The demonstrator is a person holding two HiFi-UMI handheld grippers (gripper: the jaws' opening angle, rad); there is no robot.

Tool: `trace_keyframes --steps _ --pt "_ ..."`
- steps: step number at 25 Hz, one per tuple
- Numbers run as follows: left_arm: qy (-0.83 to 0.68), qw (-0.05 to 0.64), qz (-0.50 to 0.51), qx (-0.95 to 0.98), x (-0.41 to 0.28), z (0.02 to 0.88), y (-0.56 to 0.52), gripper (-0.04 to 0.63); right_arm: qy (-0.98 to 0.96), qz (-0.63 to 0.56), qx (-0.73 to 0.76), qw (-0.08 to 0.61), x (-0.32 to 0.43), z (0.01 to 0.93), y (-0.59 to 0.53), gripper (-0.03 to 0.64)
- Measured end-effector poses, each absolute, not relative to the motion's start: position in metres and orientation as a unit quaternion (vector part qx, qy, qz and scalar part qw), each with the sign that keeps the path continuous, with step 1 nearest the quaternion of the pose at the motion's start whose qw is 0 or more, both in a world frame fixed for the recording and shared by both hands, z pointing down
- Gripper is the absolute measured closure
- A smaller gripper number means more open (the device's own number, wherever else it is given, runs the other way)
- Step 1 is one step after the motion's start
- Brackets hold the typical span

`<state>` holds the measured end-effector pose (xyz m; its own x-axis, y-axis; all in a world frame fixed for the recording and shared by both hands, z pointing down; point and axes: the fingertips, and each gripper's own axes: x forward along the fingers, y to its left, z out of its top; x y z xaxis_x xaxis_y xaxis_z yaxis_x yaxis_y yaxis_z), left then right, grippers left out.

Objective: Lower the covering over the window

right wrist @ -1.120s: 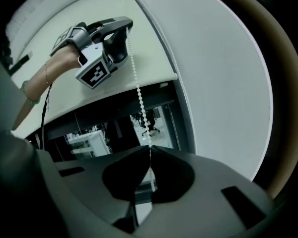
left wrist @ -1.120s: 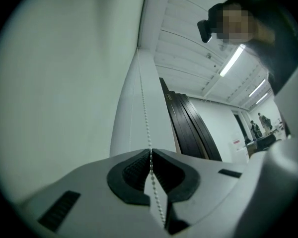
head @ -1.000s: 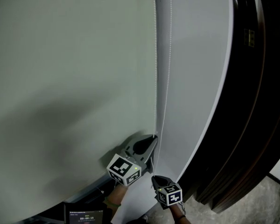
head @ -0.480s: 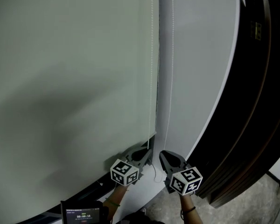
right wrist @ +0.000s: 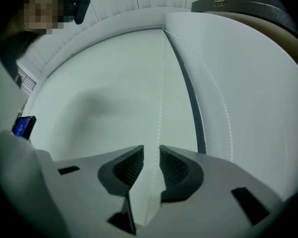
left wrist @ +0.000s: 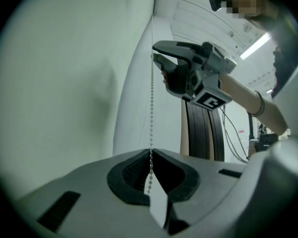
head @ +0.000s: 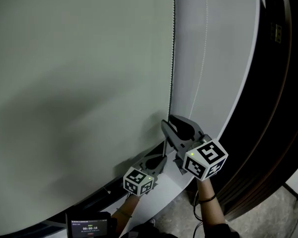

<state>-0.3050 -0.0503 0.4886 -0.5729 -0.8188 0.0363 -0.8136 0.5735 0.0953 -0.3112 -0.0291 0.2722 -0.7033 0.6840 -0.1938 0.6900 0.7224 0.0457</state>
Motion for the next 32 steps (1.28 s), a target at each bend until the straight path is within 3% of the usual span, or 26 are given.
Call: trace_keyframes --steps 3,6,12,15,24,32 --pt "-0.885 0.036 -0.038 0.462 -0.302 0.489 -0.051 0.583 0.927 0.006 0.354 0.121 -0.318 0.251 -0.026 0.533" --pt "-0.887 0.038 -0.04 0.458 -0.297 0.488 -0.047 0.583 0.933 0.003 0.336 0.131 -0.317 0.245 -0.028 0.601" --pt "-0.877 0.133 0.005 0.461 -0.279 0.54 -0.036 0.581 0.941 -0.035 0.321 0.1 -0.321 0.298 -0.032 0.606" --pt "-0.876 0.141 -0.012 0.462 -0.265 0.543 -0.025 0.58 0.945 -0.043 0.312 0.088 -0.318 0.324 -0.034 0.606" --pt "-0.888 -0.034 -0.03 0.457 -0.277 0.394 -0.012 0.58 0.948 -0.02 0.304 -0.091 -0.302 0.512 -0.02 0.606" --pt "-0.867 -0.12 -0.005 0.484 -0.288 0.305 -0.031 0.541 0.942 -0.058 0.308 -0.122 -0.262 0.56 -0.005 0.606"
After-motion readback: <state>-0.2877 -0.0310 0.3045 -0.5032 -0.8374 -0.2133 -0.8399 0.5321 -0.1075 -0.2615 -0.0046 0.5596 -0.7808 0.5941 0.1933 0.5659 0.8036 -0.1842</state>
